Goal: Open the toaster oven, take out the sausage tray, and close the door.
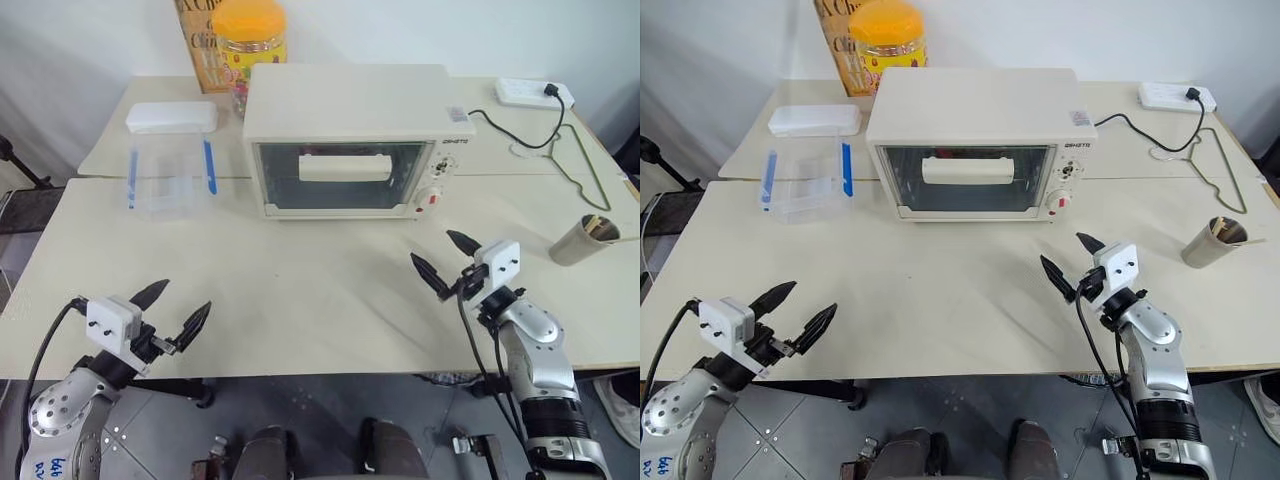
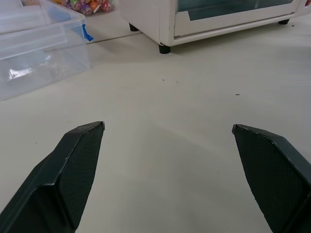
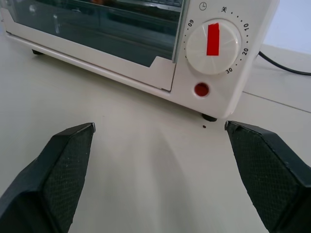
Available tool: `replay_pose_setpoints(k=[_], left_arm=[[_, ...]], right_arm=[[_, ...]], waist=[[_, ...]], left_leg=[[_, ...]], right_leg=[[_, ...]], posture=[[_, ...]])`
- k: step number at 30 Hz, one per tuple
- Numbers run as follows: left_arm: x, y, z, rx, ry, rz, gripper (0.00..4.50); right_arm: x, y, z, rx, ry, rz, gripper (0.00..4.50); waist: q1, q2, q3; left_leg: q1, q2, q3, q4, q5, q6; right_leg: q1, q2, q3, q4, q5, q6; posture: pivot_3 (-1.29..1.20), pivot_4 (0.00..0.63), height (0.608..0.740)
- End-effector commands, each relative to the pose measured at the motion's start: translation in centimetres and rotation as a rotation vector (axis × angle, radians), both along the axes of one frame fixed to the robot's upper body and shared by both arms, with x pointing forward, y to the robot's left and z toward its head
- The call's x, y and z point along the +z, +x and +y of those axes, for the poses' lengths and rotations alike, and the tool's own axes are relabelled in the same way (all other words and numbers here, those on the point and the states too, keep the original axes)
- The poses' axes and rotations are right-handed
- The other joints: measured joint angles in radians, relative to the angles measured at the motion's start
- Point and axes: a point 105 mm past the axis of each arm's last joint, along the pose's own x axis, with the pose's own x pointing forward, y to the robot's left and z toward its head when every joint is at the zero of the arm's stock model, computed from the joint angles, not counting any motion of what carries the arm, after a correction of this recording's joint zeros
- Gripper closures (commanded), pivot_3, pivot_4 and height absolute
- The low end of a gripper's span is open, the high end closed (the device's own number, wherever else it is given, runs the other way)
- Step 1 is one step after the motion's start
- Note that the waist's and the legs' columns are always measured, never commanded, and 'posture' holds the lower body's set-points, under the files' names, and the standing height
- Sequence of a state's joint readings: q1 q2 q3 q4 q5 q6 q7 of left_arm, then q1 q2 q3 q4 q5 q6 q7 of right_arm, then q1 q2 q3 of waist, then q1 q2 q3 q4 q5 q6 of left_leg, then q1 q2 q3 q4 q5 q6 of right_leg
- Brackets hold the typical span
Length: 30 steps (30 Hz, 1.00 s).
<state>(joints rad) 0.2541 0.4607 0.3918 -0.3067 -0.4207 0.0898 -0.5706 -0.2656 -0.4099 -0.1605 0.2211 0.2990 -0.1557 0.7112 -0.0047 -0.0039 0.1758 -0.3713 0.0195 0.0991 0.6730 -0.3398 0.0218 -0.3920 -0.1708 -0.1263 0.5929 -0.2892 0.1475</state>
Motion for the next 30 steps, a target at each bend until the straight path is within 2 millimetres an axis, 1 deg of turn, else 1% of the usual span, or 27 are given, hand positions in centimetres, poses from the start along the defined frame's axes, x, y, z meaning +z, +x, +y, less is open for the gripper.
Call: replay_pose_setpoints(k=[1,2,3,5,7,9,11,13,16,18,21,23,25,30], left_arm=[[1.5,0.4,-0.3,-0.047,0.053,-0.038,0.02],[2.1,0.6,-0.6,-0.071,0.004,-0.041,0.02],[2.8,0.7,-1.2,-0.12,-0.022,-0.037,0.02],[4.3,0.6,-2.3,-0.252,-0.097,-0.029,0.02],[6.7,0.2,-2.9,-0.397,-0.256,-0.038,0.02],[8.2,0.6,-3.1,-0.443,-0.27,-0.048,0.02],[8.9,1.0,-3.6,-0.486,-0.203,-0.048,0.02],[9.2,1.4,-3.9,-0.504,-0.162,-0.06,0.02],[9.6,1.6,-4.6,-0.545,-0.174,-0.065,0.02],[9.7,1.7,-5.3,-0.58,-0.184,-0.058,0.02],[9.1,0.9,-5.9,-0.628,-0.208,0.018,0.02],[8.6,0.8,-5.0,-0.566,-0.232,0.013,0.02],[7.9,0.7,-4.7,-0.536,-0.242,0.02,0.02],[7.9,0.9,-5.1,-0.536,-0.256,0.007,0.02]], right_arm=[[1.1,-0.7,0.8,0.123,0.012,-0.02,0.0],[1.8,-1.0,1.2,0.169,0.039,-0.017,0.0],[2.7,-1.5,2.0,0.252,0.074,-0.001,0.0],[4.6,-2.4,3.5,0.373,0.101,0.015,0.0],[6.2,-2.9,4.8,0.46,0.117,0.034,0.0],[7.5,-2.9,5.5,0.496,0.131,0.041,0.0],[8.7,-1.6,5.7,0.45,0.12,0.025,0.0],[9.4,-0.8,5.8,0.43,0.123,0.024,0.0],[9.7,0.1,5.7,0.42,0.11,0.036,0.0],[9.9,0.5,6.0,0.449,0.083,0.029,0.0],[10.7,0.6,6.9,0.508,0.059,-0.003,0.0],[11.6,0.7,7.3,0.518,0.081,-0.034,0.0],[12.0,0.9,7.6,0.524,0.079,-0.064,0.0],[11.8,1.0,8.8,0.574,0.061,-0.068,0.0]], waist=[[0.001,0.0,0.0],[0.002,0.0,0.0],[0.003,0.0,0.0],[0.002,0.001,0.0],[0.001,0.001,0.001],[0.001,0.001,0.001],[0.001,0.001,0.0],[0.0,0.001,0.0],[0.002,0.001,0.001],[0.002,0.001,0.001],[0.0,0.001,0.001],[-0.006,0.001,0.001],[-0.011,0.001,0.001],[-0.01,0.001,0.001]], left_leg=[[0.0,0.0,0.0,0.0,0.0,0.0],[0.0,0.0,0.0,0.001,0.0,0.0],[0.0,0.0,0.0,0.002,0.0,0.0],[-0.001,0.006,0.0,0.004,-0.002,0.001],[-0.002,0.009,0.0,0.009,-0.005,0.0],[-0.002,0.01,0.0,0.009,-0.005,-0.001],[-0.002,0.01,0.0,0.009,-0.005,-0.001],[-0.001,0.008,0.001,0.009,-0.006,-0.002],[-0.001,0.006,0.002,0.009,-0.007,-0.002],[-0.002,0.006,0.003,0.009,-0.007,-0.002],[-0.002,0.006,0.005,0.009,-0.007,-0.002],[-0.002,0.007,0.005,0.009,-0.007,-0.002],[-0.001,0.008,0.006,0.009,-0.007,-0.003],[-0.001,0.008,0.006,0.009,-0.007,-0.003]], right_leg=[[0.0,0.0,0.0,0.0,0.0,0.0],[0.0,0.0,0.0,0.0,0.0,0.0],[0.0,0.0,0.0,0.0,0.0,0.0],[0.0,0.0,0.0,0.001,0.0,0.0],[0.0,0.004,0.0,0.002,0.0,0.0],[0.0,0.004,0.0,0.002,0.0,-0.001],[0.0,0.004,0.0,0.003,0.0,-0.001],[0.0,0.005,0.0,0.002,-0.001,-0.001],[-0.001,0.006,-0.001,0.002,-0.001,-0.001],[-0.001,0.006,-0.001,0.002,-0.001,-0.001],[-0.001,0.006,-0.001,0.001,-0.001,-0.001],[-0.002,0.007,-0.001,0.002,-0.001,-0.001],[-0.002,0.008,-0.001,0.002,-0.001,-0.002],[-0.002,0.008,-0.001,0.002,-0.001,-0.002]], posture=[[0.0,0.15,0.74],[0.0,0.15,0.74],[0.0,0.15,0.74],[0.0,0.15,0.74],[0.0,0.15,0.74],[0.0,0.15,0.74],[0.0,0.15,0.74],[0.0,0.15,0.74],[0.0,0.15,0.74],[0.0,0.15,0.74],[0.0,0.15,0.74],[0.0,0.15,0.74],[0.0,0.15,0.74],[0.0,0.15,0.74]])
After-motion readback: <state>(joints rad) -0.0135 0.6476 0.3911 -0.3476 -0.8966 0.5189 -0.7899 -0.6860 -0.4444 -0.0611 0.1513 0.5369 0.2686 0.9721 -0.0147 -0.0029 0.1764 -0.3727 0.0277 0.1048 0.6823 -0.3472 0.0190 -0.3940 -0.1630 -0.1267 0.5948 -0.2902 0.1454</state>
